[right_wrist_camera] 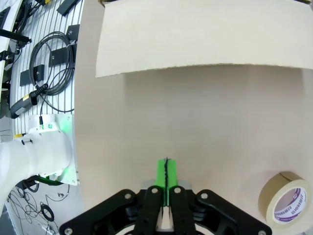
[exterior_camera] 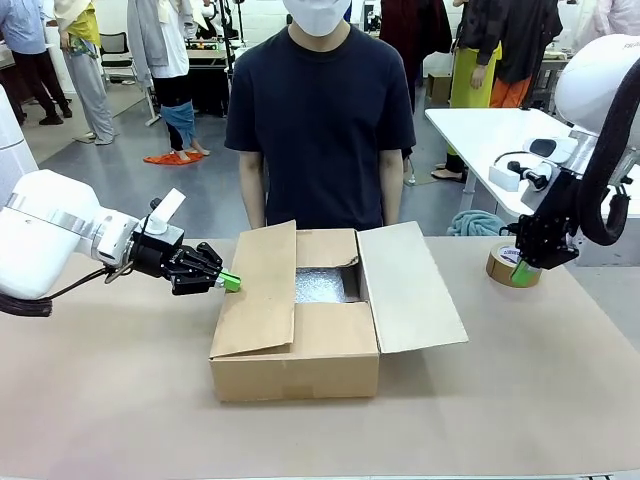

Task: Wrap the clocks to prevent damage.
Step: Push the left (or right) flap of the Package Box to close it, then after the human seals the box with tape, release both hands from the side flaps of the Package Box.

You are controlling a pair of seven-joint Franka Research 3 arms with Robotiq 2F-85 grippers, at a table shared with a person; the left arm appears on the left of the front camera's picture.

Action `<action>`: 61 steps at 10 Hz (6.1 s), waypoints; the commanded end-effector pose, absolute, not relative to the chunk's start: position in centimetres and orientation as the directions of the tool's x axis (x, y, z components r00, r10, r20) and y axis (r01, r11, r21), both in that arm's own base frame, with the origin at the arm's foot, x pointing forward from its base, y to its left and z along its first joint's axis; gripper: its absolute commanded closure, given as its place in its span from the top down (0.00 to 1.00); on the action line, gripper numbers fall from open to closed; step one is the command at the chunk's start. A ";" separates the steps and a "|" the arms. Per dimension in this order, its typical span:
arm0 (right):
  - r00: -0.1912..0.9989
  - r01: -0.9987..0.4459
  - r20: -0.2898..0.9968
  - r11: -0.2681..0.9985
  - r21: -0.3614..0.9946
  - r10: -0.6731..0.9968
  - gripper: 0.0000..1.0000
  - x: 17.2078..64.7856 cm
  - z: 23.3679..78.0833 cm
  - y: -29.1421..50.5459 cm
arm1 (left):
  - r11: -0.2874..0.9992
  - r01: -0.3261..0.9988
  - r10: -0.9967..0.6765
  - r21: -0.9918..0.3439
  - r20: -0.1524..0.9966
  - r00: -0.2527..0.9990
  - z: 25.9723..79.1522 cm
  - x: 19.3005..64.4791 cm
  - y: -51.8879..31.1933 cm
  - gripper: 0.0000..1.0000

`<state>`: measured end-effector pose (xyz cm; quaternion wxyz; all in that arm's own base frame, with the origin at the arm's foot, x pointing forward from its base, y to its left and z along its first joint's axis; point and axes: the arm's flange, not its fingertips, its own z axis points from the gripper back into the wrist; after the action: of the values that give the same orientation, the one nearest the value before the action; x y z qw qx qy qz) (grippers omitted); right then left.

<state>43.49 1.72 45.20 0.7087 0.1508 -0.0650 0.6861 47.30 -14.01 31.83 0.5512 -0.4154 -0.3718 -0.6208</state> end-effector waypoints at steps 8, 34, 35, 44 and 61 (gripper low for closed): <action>0.023 -0.989 0.589 -0.066 0.129 0.808 0.01 48.3 36.4 2.1 | -0.120 0.993 -0.376 0.001 0.925 -0.046 31.6 47.3 -14.3 0.00; 0.039 -0.980 0.922 -0.167 0.112 0.386 0.01 48.7 32.0 17.9 | -0.120 0.993 -0.376 0.001 0.925 -0.046 31.6 47.3 -14.3 0.00; 0.040 -0.981 0.920 -0.159 0.110 0.390 0.01 49.0 31.8 17.8 | -0.120 0.993 -0.376 0.001 0.925 -0.046 31.6 47.3 -14.3 0.00; 0.042 -0.973 0.912 -0.192 0.131 0.409 0.01 49.6 31.1 17.2 | -0.120 0.993 -0.376 0.001 0.925 -0.046 31.6 47.3 -14.3 0.00; 0.042 -0.973 0.912 -0.192 0.131 0.409 0.01 49.6 31.1 17.2 | -0.120 0.993 -0.376 0.001 0.925 -0.046 31.6 47.3 -14.3 0.00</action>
<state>49.68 17.15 31.48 0.5542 0.4608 -0.3047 0.6226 47.25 -14.08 31.70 0.5510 -0.4170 -0.3707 -0.6206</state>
